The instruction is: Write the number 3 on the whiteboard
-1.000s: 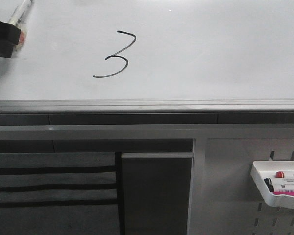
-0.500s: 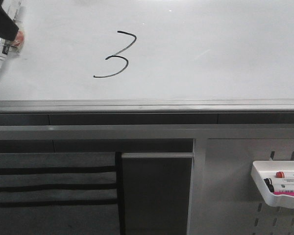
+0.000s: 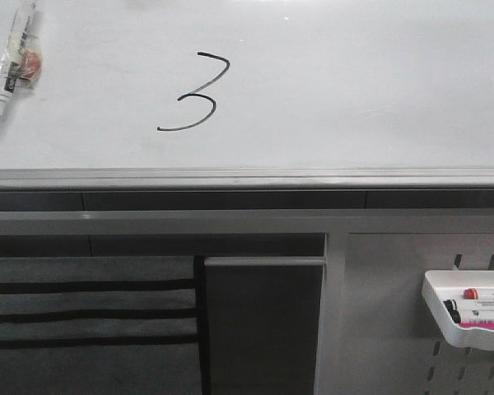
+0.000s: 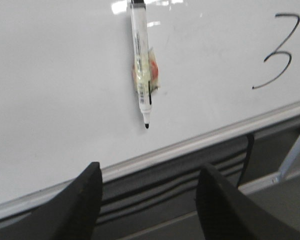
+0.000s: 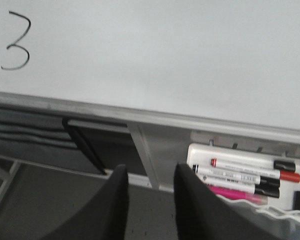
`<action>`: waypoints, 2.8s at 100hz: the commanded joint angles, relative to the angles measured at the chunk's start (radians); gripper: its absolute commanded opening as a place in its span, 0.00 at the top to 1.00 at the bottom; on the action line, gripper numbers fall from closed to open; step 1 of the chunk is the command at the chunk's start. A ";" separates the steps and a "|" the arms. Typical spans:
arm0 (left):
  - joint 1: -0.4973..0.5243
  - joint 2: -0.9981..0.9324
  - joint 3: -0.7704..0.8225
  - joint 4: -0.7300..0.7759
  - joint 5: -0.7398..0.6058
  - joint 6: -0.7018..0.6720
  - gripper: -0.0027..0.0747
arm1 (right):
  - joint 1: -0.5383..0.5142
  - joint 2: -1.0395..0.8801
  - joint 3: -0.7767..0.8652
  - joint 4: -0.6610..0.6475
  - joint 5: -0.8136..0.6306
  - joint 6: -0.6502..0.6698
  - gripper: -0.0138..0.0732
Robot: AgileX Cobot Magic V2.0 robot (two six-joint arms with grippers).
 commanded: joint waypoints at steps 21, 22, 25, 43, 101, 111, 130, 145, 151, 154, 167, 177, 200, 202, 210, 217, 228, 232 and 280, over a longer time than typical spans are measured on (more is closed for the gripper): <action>0.001 -0.241 0.218 0.000 -0.431 -0.018 0.77 | -0.003 -0.227 0.143 -0.030 -0.303 -0.071 0.92; 0.001 -0.247 0.228 0.000 -0.449 -0.018 0.81 | -0.003 -0.230 0.151 -0.034 -0.306 -0.071 0.92; 0.001 -0.257 0.249 0.004 -0.486 -0.018 0.87 | -0.003 -0.242 0.163 -0.037 -0.318 -0.071 0.92; 0.001 -0.265 0.331 -0.019 -0.576 -0.018 0.99 | -0.003 -0.249 0.202 -0.037 -0.286 -0.071 0.92; 0.055 -0.424 0.512 -0.017 -0.598 -0.018 0.99 | -0.003 -0.249 0.202 -0.037 -0.270 -0.071 0.92; 0.111 -0.546 0.616 -0.070 -0.665 -0.018 0.99 | -0.003 -0.249 0.202 -0.037 -0.270 -0.071 0.92; 0.130 -0.732 0.787 -0.072 -0.811 -0.018 0.99 | -0.003 -0.249 0.202 -0.037 -0.270 -0.071 0.92; 0.132 -0.788 0.809 -0.088 -0.796 -0.018 0.99 | -0.003 -0.249 0.202 -0.037 -0.270 -0.071 0.92; 0.132 -0.788 0.809 -0.088 -0.789 -0.018 0.99 | -0.003 -0.247 0.202 -0.037 -0.270 -0.071 0.92; 0.132 -0.787 0.809 -0.088 -0.787 -0.018 0.99 | -0.003 -0.247 0.202 -0.037 -0.270 -0.071 0.92; 0.130 -0.786 0.809 -0.088 -0.785 -0.018 0.99 | -0.003 -0.247 0.202 -0.037 -0.270 -0.071 0.92; 0.130 -0.786 0.809 -0.088 -0.785 -0.018 0.99 | -0.003 -0.247 0.202 -0.037 -0.270 -0.071 0.92; 0.130 -0.786 0.809 -0.088 -0.785 -0.018 0.99 | -0.003 -0.245 0.202 -0.037 -0.270 -0.071 0.92; 0.130 -0.786 0.809 -0.088 -0.785 -0.018 0.99 | -0.003 -0.245 0.202 -0.037 -0.270 -0.071 0.92; 0.130 -0.786 0.809 -0.088 -0.785 -0.018 0.99 | -0.003 -0.245 0.202 -0.037 -0.270 -0.071 0.92; 0.130 -0.786 0.809 -0.088 -0.785 -0.018 0.99 | -0.003 -0.245 0.202 -0.037 -0.270 -0.071 0.92; 0.130 -0.786 0.809 -0.088 -0.785 -0.018 0.99 | -0.005 -0.264 0.226 -0.042 -0.300 -0.071 0.92; 0.130 -0.786 0.809 -0.088 -0.785 -0.018 0.99 | -0.021 -0.287 0.260 -0.053 -0.344 -0.071 0.92; 0.130 -0.786 0.809 -0.088 -0.785 -0.018 0.99 | -0.137 -0.607 0.780 0.007 -0.729 -0.070 0.92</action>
